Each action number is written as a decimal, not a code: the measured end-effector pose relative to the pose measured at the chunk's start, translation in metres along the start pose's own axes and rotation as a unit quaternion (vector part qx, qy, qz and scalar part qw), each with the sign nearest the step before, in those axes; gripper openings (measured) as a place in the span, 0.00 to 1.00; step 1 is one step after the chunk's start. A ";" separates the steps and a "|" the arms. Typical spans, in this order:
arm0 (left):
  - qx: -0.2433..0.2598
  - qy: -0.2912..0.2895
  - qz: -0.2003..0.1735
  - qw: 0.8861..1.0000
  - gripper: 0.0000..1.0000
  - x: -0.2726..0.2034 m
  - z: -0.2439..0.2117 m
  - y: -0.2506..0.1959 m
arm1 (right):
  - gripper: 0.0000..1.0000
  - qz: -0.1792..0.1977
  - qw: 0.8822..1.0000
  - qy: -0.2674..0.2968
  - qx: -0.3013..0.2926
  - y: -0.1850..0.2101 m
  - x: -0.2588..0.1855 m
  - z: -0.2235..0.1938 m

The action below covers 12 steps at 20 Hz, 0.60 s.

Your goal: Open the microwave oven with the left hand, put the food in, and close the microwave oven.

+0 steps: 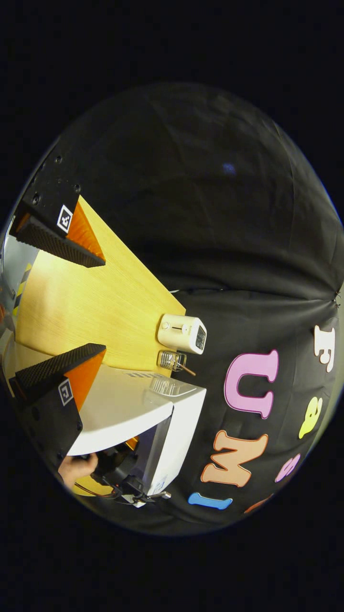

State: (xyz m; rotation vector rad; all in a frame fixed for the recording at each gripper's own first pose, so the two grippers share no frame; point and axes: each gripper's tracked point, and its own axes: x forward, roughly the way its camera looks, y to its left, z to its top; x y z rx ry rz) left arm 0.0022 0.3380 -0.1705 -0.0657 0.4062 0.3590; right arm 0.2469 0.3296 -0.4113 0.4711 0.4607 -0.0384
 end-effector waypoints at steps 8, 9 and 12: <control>-0.008 0.011 0.020 1.000 0.94 -0.009 -0.009 0.015 | 1.00 -0.009 1.000 -0.026 -0.013 -0.002 0.008 0.014; -0.009 0.010 0.020 1.000 0.94 -0.009 -0.009 0.015 | 0.99 -0.009 0.999 -0.025 -0.017 -0.003 0.004 0.014; -0.006 0.007 0.017 1.000 0.95 -0.009 -0.008 0.014 | 0.99 0.000 0.999 -0.023 -0.029 -0.002 -0.008 0.017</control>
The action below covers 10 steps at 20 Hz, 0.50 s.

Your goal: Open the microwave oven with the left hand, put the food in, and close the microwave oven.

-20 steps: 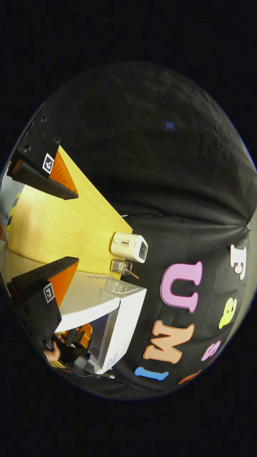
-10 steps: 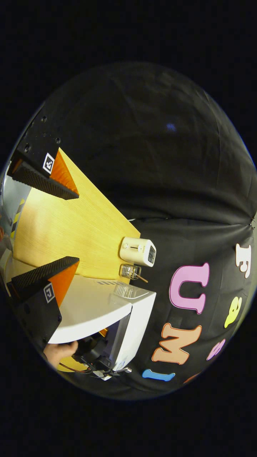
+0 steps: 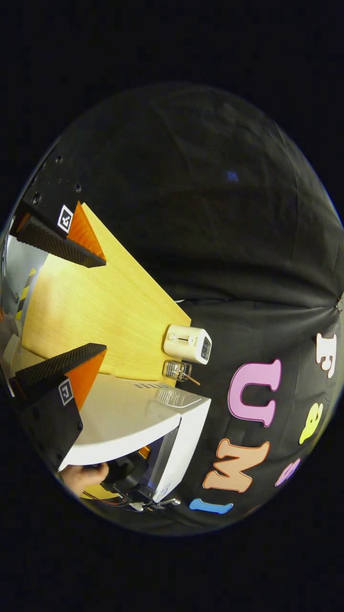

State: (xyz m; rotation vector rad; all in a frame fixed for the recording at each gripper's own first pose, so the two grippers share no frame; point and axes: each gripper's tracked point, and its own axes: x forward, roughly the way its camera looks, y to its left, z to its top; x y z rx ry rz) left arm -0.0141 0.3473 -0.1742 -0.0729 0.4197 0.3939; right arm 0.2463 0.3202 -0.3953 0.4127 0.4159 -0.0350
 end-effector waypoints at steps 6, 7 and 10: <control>-0.002 0.004 -0.017 1.000 0.85 -0.001 -0.007 -0.007 | 0.99 0.014 0.999 0.011 -0.048 -0.010 -0.043 0.006; -0.002 0.007 -0.021 1.000 0.82 -0.002 -0.010 -0.008 | 0.99 0.019 0.998 0.015 -0.056 -0.012 -0.052 0.006; 0.002 0.019 -0.030 0.999 0.58 -0.006 -0.018 -0.011 | 0.99 0.045 0.995 0.023 -0.090 -0.013 -0.081 0.008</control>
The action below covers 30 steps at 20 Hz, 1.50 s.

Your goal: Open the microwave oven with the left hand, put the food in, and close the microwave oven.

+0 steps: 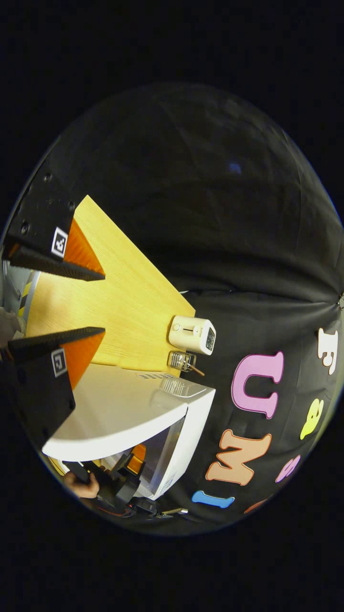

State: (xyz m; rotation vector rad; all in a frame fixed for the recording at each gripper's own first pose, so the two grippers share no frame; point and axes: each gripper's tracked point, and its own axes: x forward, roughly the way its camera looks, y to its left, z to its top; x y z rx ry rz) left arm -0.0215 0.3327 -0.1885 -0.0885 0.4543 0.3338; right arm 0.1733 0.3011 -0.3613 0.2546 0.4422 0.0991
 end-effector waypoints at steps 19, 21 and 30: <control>0.044 0.044 -0.063 0.996 0.01 -0.048 -0.049 -0.041 | 0.90 -0.004 0.998 -0.032 -0.061 -0.065 -0.159 0.075; 0.041 0.044 -0.064 0.996 0.01 -0.052 -0.049 -0.051 | 0.90 -0.019 0.997 -0.039 -0.065 -0.085 -0.167 0.083; 0.023 0.044 -0.081 0.995 0.01 -0.063 -0.052 -0.120 | 0.91 -0.038 0.995 -0.042 -0.076 -0.141 -0.189 0.111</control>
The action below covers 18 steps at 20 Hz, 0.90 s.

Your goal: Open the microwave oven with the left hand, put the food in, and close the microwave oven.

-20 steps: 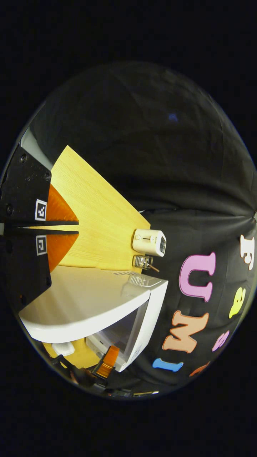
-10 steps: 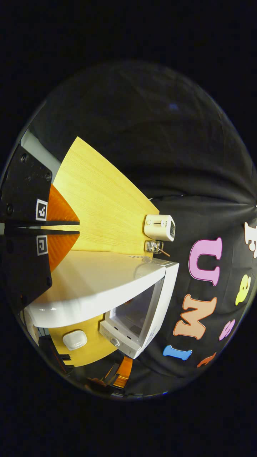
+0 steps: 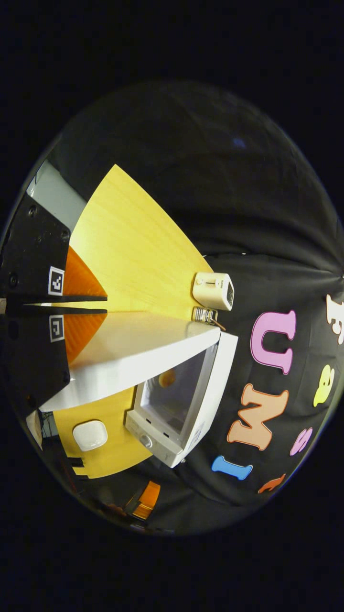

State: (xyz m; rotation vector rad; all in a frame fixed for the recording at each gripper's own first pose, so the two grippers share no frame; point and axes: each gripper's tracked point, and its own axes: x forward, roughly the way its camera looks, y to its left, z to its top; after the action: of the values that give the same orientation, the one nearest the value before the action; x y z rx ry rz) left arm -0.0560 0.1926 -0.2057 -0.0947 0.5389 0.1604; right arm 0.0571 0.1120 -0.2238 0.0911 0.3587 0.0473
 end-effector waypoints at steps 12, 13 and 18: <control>0.070 0.015 -0.094 0.993 0.01 0.036 0.007 -0.119 | 0.90 -0.062 0.998 -0.014 0.011 -0.081 -0.030 0.025; 0.074 0.014 -0.103 0.992 0.01 0.040 0.010 -0.129 | 0.90 -0.068 0.998 -0.015 0.009 -0.086 -0.034 0.024; 0.096 0.008 -0.148 0.984 0.01 0.055 0.015 -0.182 | 0.91 -0.092 0.996 -0.017 0.009 -0.108 -0.048 0.019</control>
State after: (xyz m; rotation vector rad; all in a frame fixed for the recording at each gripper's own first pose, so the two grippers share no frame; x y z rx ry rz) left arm 0.0305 0.0225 -0.2123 0.0119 0.5484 -0.1817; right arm 0.0224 0.0001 -0.2001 0.0772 0.3322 -0.1396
